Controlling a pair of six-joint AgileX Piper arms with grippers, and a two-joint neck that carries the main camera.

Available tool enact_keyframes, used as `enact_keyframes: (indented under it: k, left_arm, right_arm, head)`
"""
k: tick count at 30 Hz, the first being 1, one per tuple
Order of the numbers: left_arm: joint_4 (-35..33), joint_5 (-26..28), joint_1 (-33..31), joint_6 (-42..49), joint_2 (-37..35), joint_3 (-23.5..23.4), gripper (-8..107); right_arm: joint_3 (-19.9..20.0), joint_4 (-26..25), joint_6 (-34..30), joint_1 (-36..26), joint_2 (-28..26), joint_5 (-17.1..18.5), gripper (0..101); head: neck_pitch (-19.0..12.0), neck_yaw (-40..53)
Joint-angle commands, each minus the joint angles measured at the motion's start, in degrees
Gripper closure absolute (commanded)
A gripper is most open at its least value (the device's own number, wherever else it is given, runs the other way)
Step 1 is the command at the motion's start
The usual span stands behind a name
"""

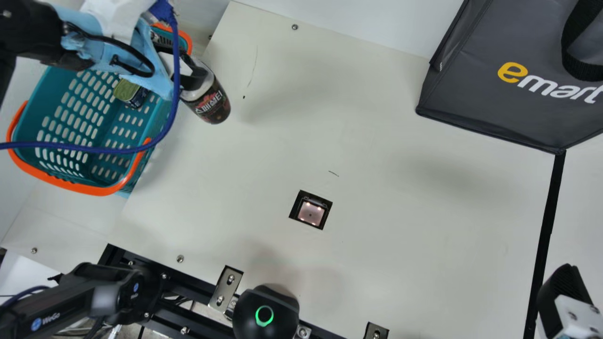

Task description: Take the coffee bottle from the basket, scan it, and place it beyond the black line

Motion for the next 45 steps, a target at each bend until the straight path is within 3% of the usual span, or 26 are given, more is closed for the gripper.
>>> enact_keyframes:
  k: [1,45]
  left_arm:
    - [-0.5,0.2,-0.6,1.1,0.2,0.1,89]
    - [-8.5,0.8,-16.5,18.6,1.6,5.8,89]
  right_arm:
    - [0.0,0.0,0.0,0.0,0.0,0.0,10]
    - [0.0,0.0,0.0,0.0,0.0,0.0,10]
  head:
    - [-1.6,0.1]
    - [-1.6,0.1]
